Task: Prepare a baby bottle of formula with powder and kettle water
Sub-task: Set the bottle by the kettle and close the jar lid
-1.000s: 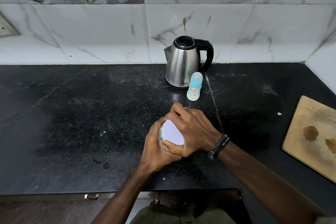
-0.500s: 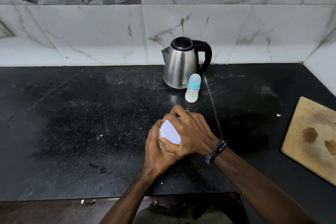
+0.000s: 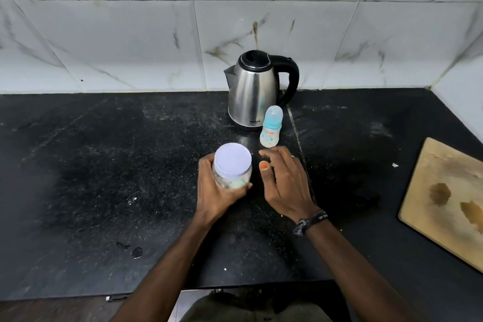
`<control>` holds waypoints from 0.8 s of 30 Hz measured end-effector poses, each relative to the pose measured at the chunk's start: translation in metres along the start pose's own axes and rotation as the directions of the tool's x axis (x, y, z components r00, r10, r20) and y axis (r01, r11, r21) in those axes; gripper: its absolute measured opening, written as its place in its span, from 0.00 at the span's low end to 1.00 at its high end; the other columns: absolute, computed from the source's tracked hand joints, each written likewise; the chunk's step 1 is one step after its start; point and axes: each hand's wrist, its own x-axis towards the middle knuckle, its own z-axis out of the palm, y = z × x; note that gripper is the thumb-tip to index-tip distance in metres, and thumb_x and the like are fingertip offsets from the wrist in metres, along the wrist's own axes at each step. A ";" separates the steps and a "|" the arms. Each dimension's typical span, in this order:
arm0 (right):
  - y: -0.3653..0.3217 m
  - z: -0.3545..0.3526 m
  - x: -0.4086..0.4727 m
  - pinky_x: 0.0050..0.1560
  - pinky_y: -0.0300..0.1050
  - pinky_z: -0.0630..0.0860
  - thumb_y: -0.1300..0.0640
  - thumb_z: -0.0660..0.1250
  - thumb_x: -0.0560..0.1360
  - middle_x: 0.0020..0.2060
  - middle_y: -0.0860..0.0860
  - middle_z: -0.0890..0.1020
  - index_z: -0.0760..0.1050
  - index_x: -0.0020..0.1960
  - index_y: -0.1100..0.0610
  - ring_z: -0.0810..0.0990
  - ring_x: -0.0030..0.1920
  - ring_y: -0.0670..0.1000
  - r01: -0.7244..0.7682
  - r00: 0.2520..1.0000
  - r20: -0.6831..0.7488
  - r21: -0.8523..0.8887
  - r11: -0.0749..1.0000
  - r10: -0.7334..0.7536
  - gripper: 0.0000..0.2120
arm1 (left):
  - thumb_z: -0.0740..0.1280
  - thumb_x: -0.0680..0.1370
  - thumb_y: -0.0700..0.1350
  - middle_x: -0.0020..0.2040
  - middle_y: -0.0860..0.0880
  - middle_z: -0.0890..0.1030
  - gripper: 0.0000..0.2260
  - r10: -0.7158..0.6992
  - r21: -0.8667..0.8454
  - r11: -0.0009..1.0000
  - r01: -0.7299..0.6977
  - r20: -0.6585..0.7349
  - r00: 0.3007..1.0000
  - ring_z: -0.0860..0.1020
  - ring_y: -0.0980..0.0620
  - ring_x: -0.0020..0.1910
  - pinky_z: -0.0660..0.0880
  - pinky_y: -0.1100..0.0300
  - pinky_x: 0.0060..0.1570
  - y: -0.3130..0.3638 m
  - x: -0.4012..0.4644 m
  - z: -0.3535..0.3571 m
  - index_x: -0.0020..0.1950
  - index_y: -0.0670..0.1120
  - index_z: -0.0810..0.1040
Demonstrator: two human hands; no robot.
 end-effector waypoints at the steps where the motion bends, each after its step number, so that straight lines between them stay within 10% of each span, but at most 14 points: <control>1: 0.005 0.002 -0.002 0.52 0.55 0.75 0.48 0.54 0.81 0.57 0.53 0.79 0.77 0.61 0.58 0.79 0.53 0.55 -0.023 1.000 -0.004 0.001 1.000 0.023 0.19 | 0.86 0.56 0.57 0.64 0.50 0.75 0.45 -0.011 0.009 1.000 0.011 -0.005 1.000 0.77 0.51 0.63 0.79 0.46 0.61 -0.002 0.007 0.003 0.67 0.54 0.67; 24: 0.036 0.030 0.001 0.54 0.54 0.72 0.50 0.53 0.82 0.55 0.50 0.79 0.78 0.58 0.55 0.78 0.54 0.53 -0.158 0.987 0.025 -0.032 0.987 0.159 0.17 | 0.88 0.57 0.51 0.71 0.46 0.76 0.51 -0.082 0.113 0.990 0.079 0.024 0.996 0.74 0.47 0.70 0.73 0.47 0.70 -0.019 0.125 0.064 0.76 0.44 0.69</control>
